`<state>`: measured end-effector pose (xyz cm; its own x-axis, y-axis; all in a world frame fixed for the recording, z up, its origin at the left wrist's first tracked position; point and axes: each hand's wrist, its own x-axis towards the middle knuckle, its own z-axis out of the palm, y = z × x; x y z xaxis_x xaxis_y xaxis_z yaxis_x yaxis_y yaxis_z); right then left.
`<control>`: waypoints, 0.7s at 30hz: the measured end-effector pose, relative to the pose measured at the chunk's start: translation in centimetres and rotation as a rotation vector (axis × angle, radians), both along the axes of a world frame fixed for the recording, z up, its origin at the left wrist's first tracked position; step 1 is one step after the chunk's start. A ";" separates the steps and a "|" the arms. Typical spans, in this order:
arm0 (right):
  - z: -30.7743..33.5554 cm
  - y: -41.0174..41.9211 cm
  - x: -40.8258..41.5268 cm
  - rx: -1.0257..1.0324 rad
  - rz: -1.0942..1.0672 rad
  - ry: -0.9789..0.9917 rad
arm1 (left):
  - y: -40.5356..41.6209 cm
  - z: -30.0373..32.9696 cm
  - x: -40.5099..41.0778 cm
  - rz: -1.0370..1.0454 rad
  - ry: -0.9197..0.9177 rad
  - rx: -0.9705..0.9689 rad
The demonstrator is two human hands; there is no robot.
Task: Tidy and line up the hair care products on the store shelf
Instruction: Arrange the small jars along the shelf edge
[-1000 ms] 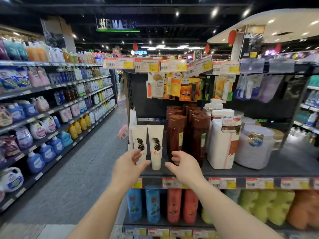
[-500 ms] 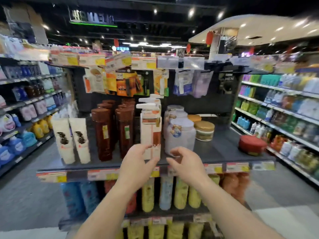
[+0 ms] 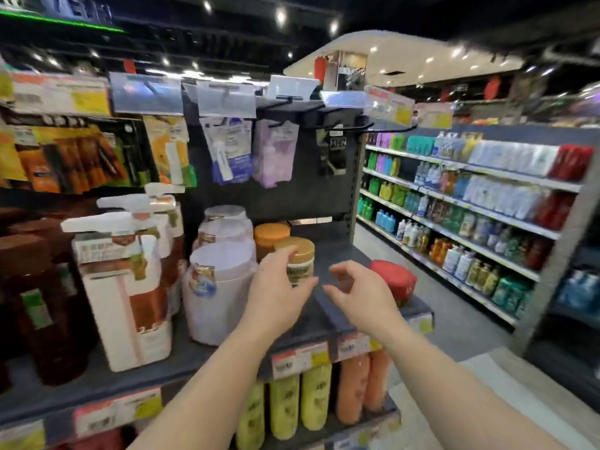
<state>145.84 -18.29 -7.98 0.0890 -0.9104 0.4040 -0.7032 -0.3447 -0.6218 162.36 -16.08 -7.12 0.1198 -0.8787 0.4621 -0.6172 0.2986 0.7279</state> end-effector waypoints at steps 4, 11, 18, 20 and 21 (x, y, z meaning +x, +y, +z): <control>1.5 -4.9 -2.2 -0.016 -0.002 0.007 | -4.9 0.2 -2.0 0.016 -0.009 -0.024; 1.2 -11.1 -2.9 -0.009 0.091 0.006 | -10.7 -1.8 -2.9 0.190 -0.150 0.078; 2.1 -16.3 -3.4 0.013 0.288 0.071 | -15.1 -2.1 -3.3 0.359 -0.260 0.252; 2.6 -17.6 -3.9 0.004 0.359 0.124 | -15.8 -2.1 -3.3 0.377 -0.242 0.293; 3.0 -18.3 -4.2 -0.002 0.396 0.155 | -16.0 -2.1 -3.3 0.384 -0.230 0.309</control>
